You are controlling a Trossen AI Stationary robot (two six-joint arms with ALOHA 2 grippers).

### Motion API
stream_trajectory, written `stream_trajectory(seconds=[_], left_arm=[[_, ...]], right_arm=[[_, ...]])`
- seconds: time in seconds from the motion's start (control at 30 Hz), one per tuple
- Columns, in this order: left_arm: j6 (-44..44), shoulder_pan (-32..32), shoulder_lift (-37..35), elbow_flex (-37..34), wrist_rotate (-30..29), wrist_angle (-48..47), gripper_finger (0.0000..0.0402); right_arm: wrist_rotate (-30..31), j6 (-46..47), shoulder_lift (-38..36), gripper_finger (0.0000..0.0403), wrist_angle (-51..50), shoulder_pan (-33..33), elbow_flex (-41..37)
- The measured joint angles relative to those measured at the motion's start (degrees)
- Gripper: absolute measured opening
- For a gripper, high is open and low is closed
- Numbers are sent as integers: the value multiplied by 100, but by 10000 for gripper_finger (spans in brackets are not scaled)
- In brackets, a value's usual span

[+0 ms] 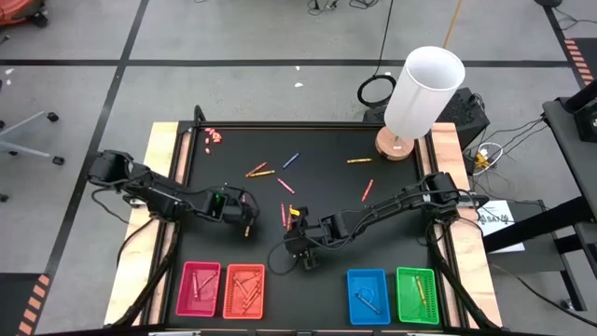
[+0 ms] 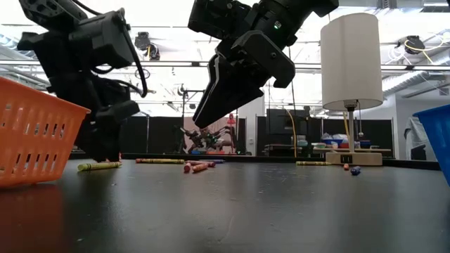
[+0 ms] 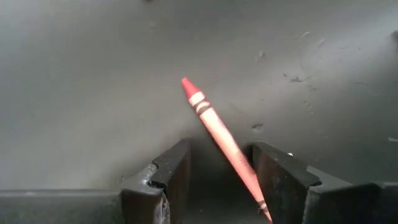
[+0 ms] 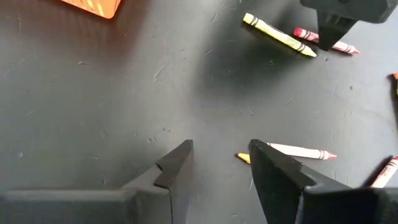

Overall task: Sort crayons
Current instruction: Put the red crayon into the red bin

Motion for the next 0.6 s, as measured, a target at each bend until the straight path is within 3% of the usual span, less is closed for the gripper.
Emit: stream_trajectory(seconds=[0.3, 0.6], left_arm=[[257, 57, 70, 2, 16, -1, 168], [355, 62, 72, 7, -2, -11, 59]], right_arm=[[1, 2, 0, 141, 0, 0, 0], [-1, 2, 0, 141, 0, 0, 1]])
